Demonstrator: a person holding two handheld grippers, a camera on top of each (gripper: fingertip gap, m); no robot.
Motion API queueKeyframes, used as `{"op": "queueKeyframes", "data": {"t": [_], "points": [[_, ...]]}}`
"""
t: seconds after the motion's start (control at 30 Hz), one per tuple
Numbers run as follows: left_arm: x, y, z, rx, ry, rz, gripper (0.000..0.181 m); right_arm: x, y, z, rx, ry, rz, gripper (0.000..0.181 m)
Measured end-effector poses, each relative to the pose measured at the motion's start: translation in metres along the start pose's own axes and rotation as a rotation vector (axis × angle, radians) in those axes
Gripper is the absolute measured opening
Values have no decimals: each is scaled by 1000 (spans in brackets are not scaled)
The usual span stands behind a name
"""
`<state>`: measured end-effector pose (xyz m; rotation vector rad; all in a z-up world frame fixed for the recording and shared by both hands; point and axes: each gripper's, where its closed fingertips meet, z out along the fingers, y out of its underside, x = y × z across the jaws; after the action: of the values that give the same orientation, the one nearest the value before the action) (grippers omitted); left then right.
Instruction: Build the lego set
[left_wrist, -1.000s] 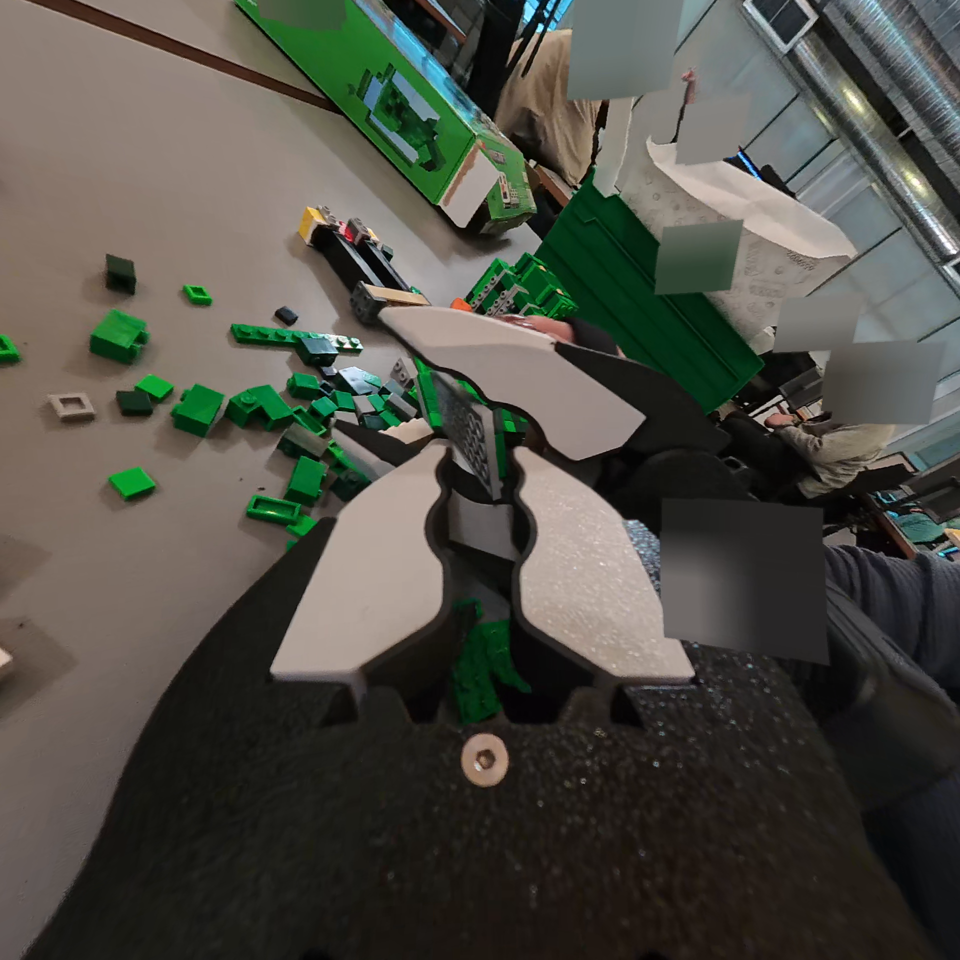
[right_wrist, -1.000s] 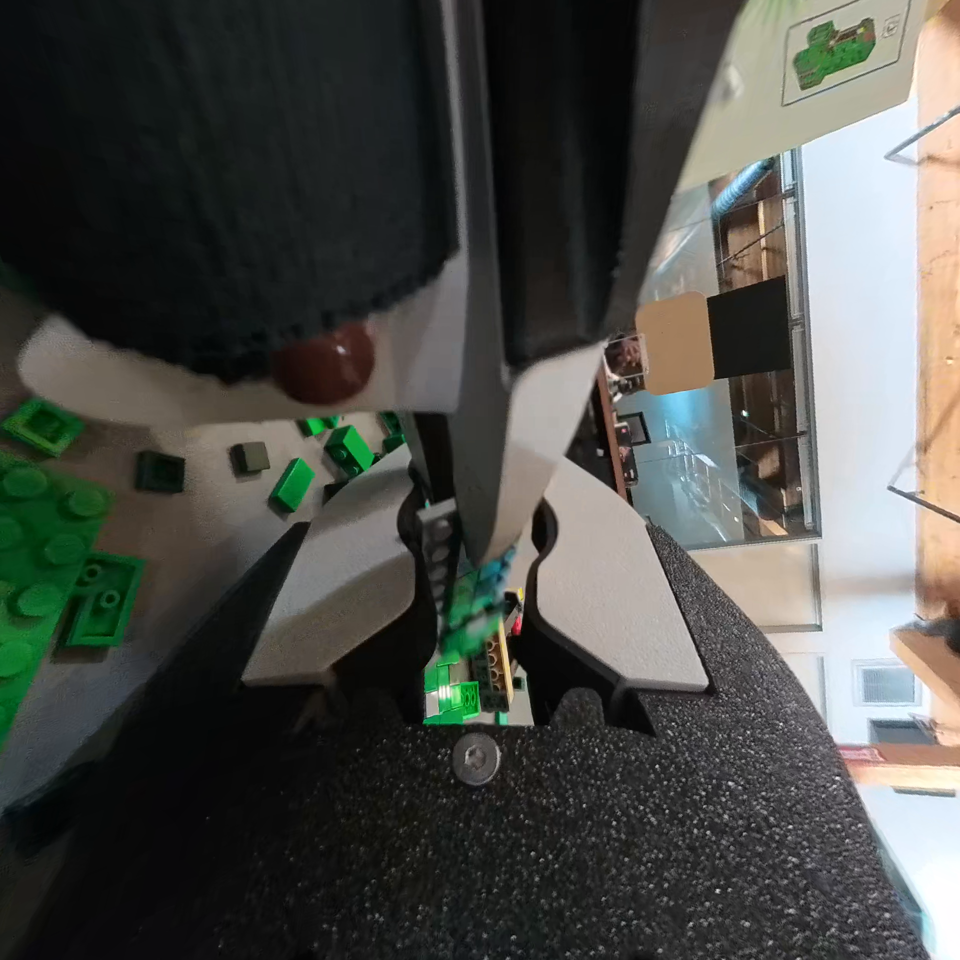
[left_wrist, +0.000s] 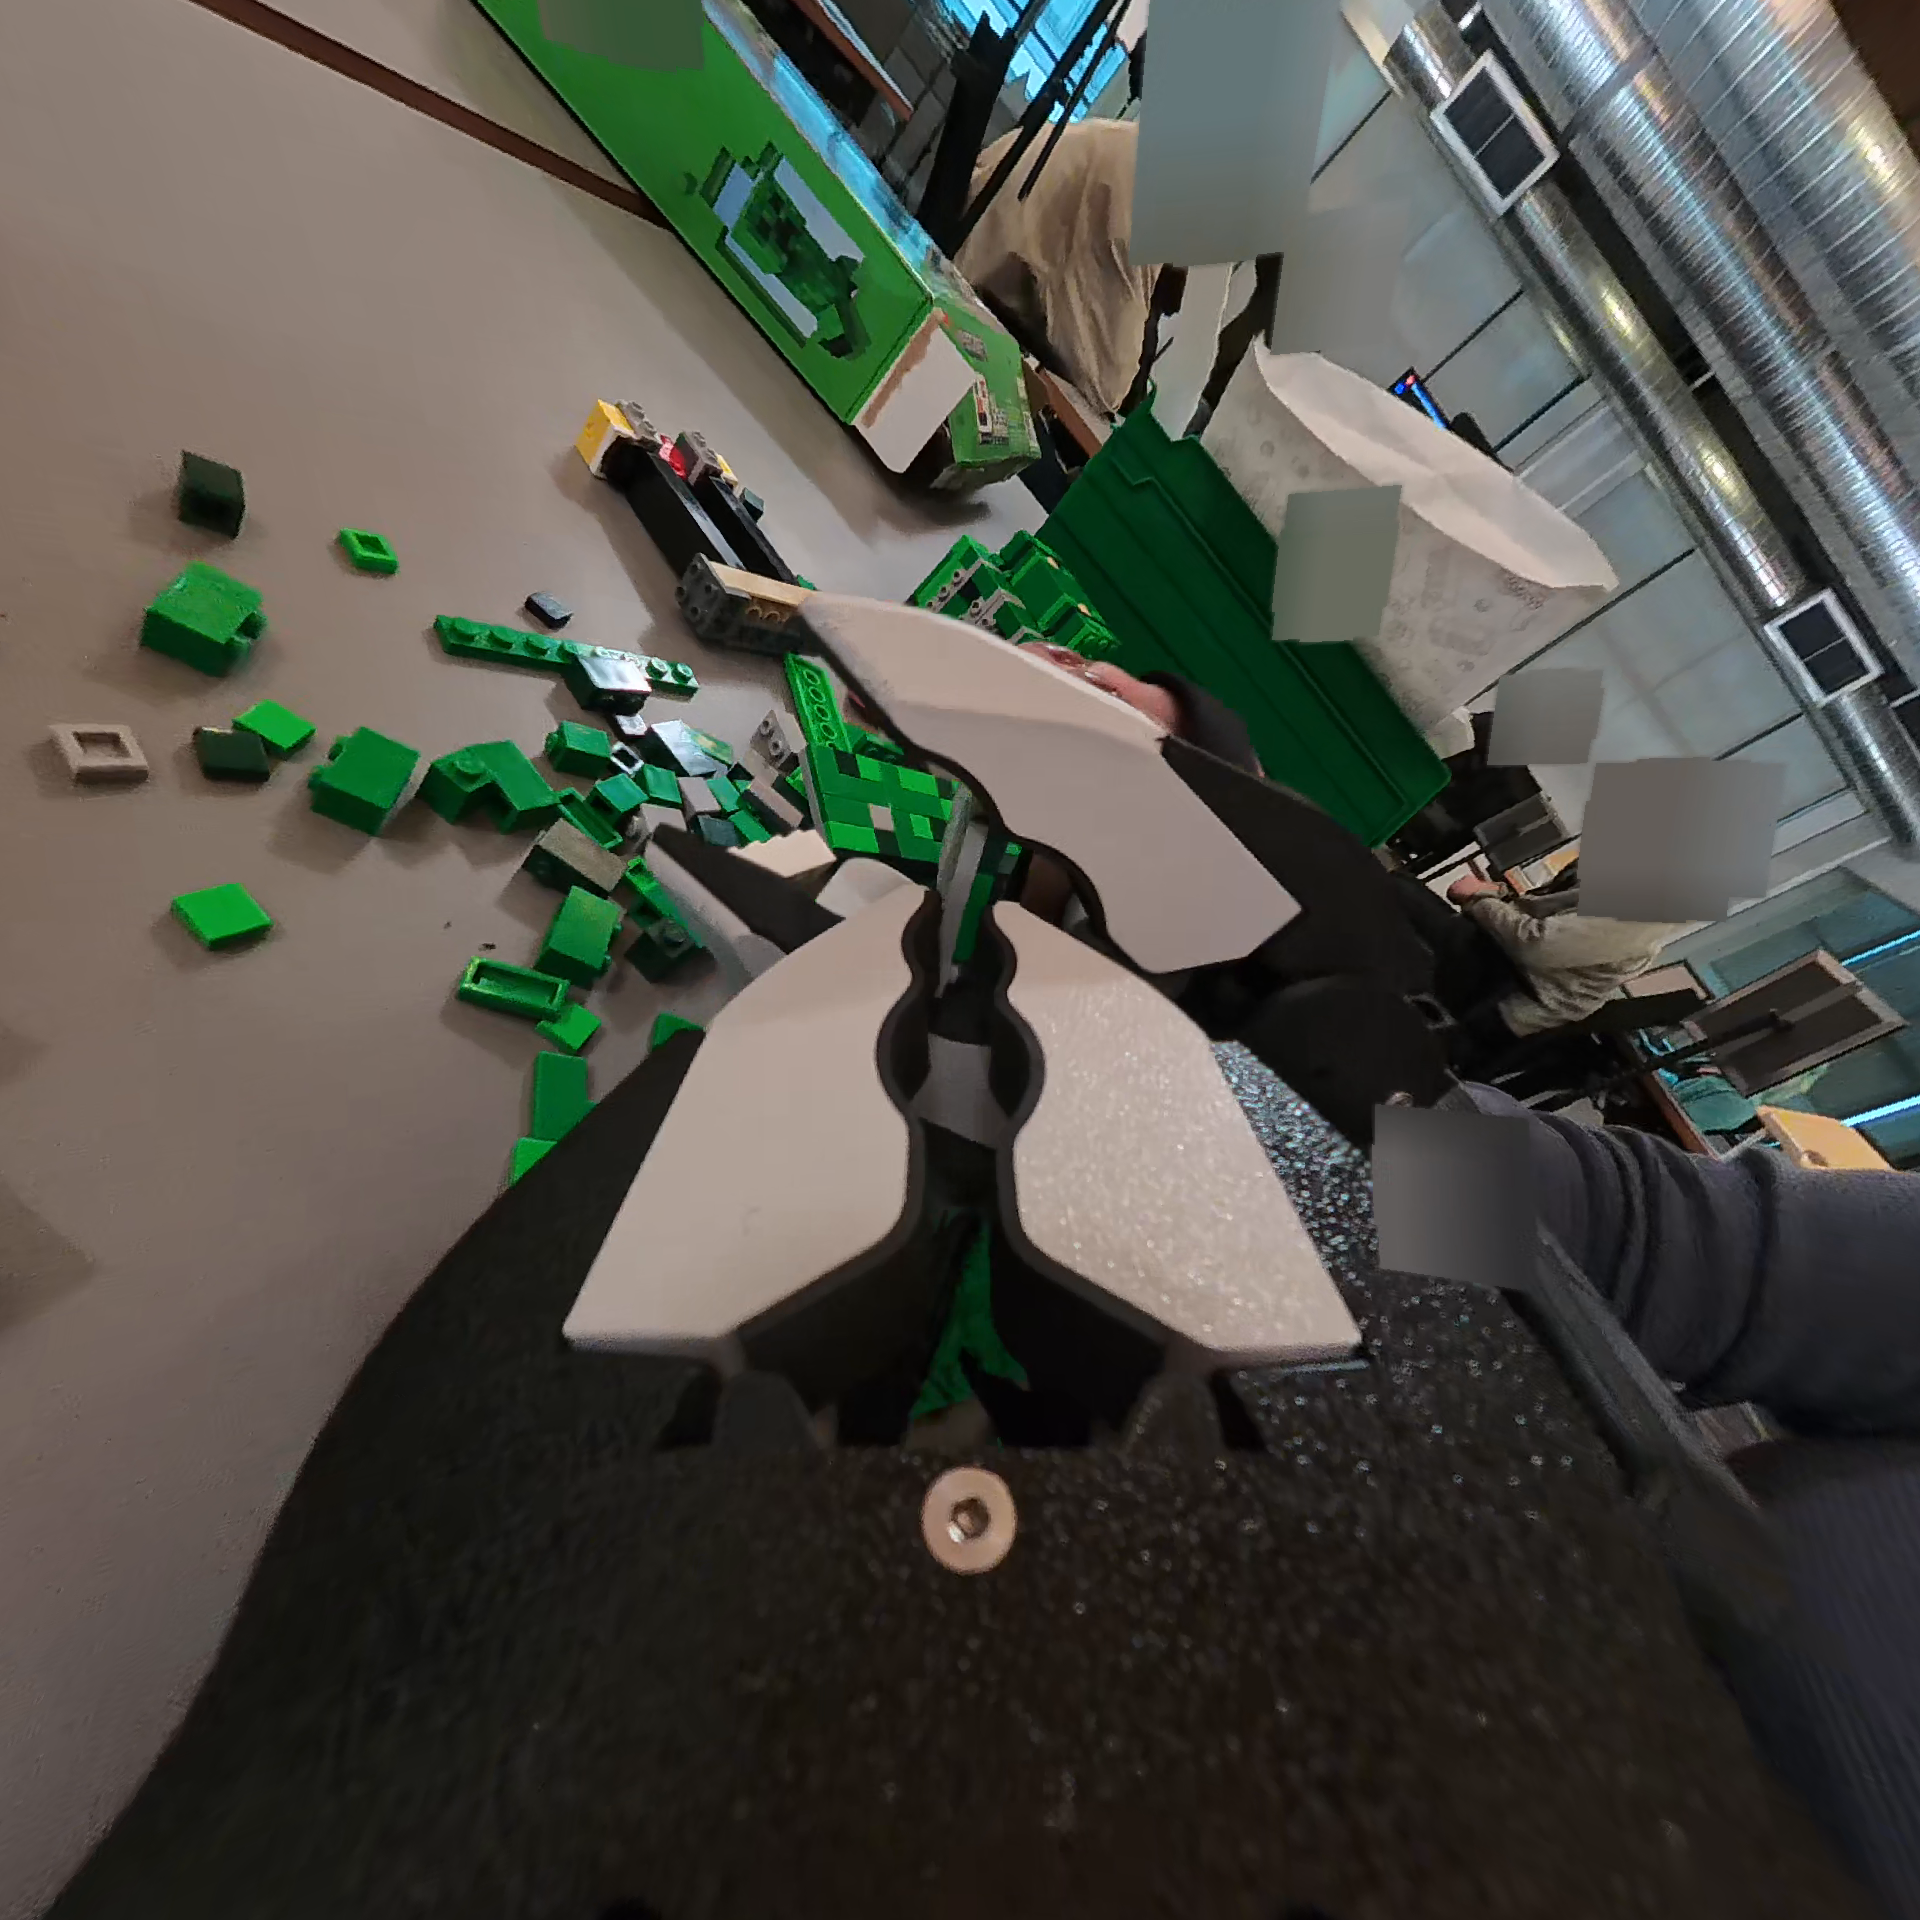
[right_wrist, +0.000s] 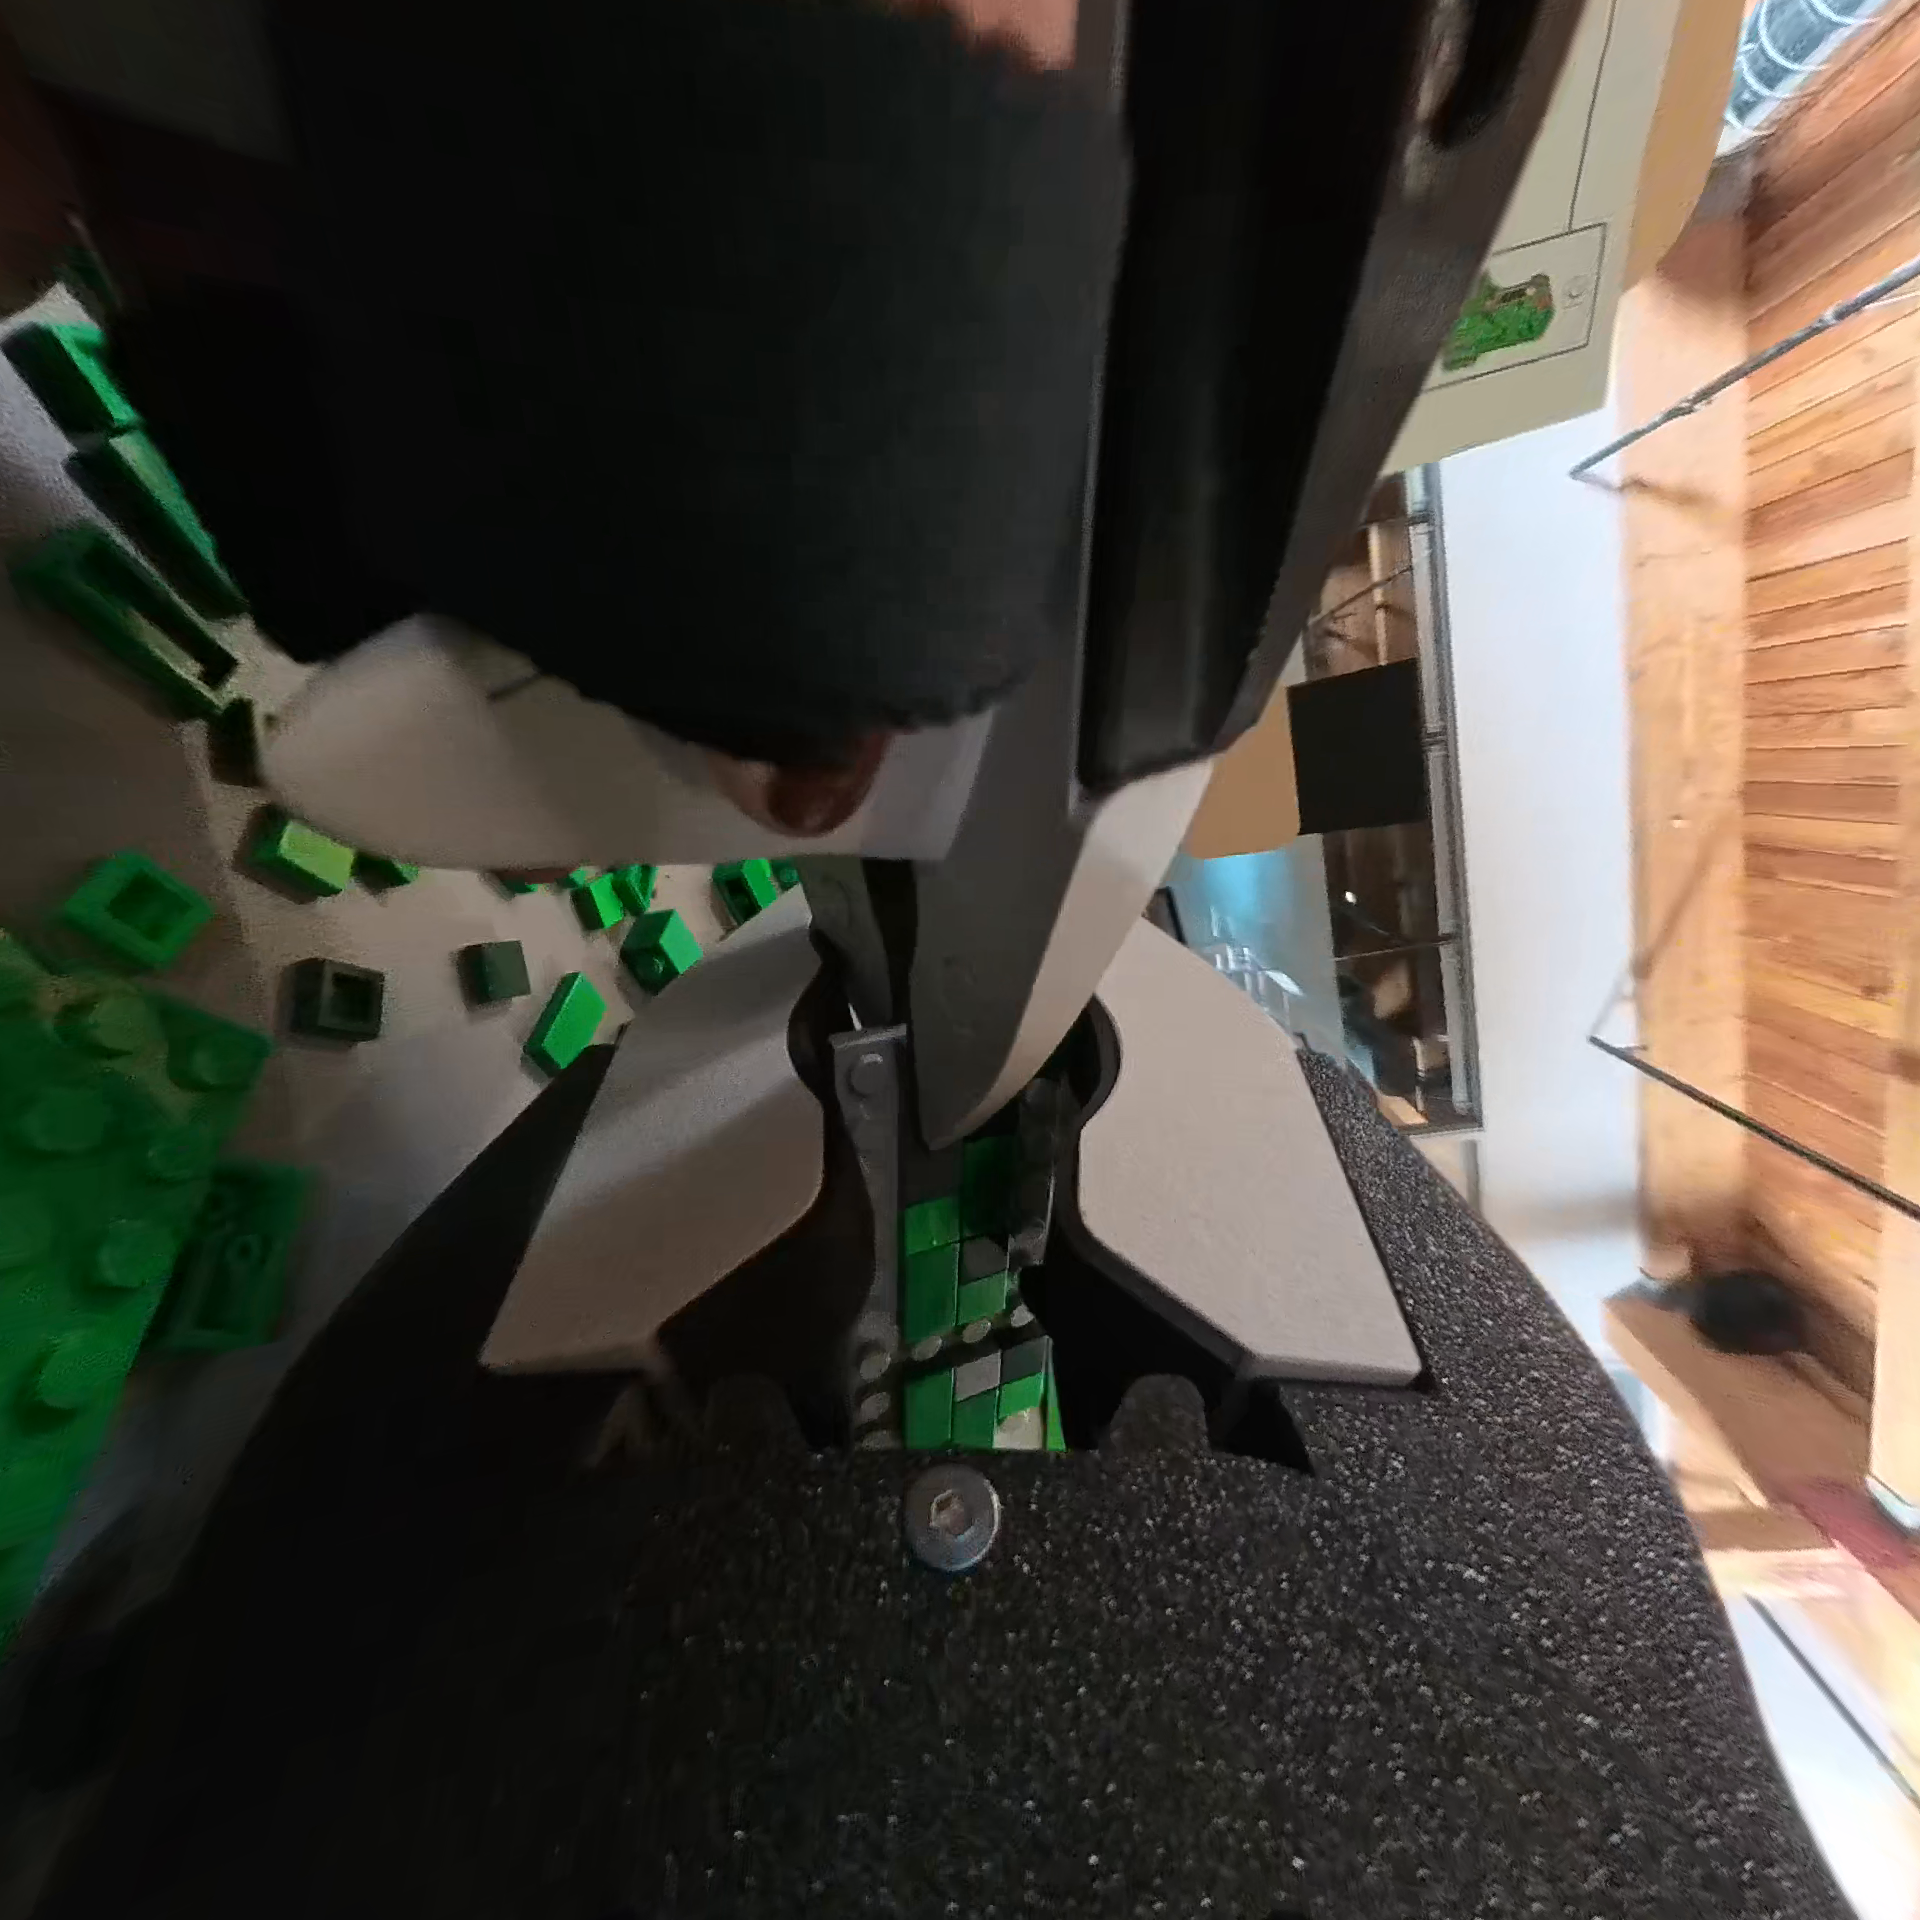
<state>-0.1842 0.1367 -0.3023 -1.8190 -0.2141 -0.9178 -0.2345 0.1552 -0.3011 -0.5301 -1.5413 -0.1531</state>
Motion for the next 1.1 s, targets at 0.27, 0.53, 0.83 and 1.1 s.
{"op": "queueKeyframes", "data": {"t": [0.27, 0.53, 0.83, 1.1], "points": [[0, -1, 0, 27, 27, -73, 5, -2, 1, 1, 9, -10, 22, 38], [-3, 2, 5, -12, -20, 75, 6, -10, 2, 1, 45, -119, 173, 37], [-6, 8, 7, -75, -43, 77, 6, -17, -4, 0, 72, -164, 195, 38], [-9, 9, 6, -77, -61, 50, 6, -23, -1, 2, 35, -216, 253, 38]]}}
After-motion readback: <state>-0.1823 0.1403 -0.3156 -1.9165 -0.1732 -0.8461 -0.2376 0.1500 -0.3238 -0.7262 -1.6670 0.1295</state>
